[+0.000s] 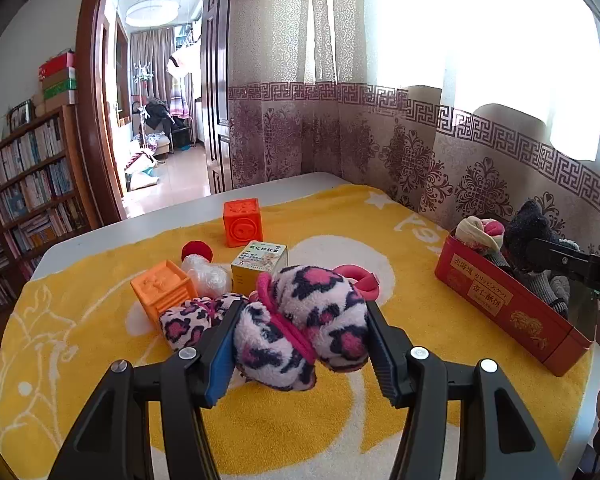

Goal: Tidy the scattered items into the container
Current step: 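Carry the black sock and leopard plush over the red box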

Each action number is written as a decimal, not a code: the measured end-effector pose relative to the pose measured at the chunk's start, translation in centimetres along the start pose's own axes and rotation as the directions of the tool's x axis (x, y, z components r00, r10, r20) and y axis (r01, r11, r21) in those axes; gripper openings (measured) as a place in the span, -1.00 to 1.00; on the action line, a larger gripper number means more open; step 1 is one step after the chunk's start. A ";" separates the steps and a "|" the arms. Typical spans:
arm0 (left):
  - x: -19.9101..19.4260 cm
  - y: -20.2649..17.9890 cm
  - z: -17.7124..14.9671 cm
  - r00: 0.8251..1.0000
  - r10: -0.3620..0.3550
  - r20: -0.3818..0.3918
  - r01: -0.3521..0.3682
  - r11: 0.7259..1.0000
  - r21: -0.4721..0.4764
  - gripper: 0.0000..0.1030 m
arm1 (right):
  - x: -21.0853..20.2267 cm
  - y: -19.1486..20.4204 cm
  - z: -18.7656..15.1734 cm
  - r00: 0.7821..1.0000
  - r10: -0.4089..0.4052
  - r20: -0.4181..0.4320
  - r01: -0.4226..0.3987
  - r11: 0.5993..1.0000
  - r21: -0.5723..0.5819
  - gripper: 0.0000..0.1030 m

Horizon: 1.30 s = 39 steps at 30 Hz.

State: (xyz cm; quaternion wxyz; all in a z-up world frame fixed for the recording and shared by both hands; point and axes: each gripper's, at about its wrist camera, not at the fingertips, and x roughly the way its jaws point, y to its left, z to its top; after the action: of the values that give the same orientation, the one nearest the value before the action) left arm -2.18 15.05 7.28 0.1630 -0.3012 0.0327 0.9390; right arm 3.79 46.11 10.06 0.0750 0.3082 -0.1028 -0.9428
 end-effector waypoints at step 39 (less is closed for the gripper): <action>3.0 -15.2 3.9 0.960 -0.265 -0.093 0.277 0.947 0.161 0.15 | -5.9 -11.5 -1.4 0.964 -0.246 0.102 0.228 0.960 0.164 0.22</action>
State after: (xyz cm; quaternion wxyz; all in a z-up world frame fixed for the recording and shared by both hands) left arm -1.70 30.90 9.34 0.3149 -0.3203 0.0780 0.8900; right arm 8.42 58.26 9.51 -0.0687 0.2652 -0.1404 -0.9514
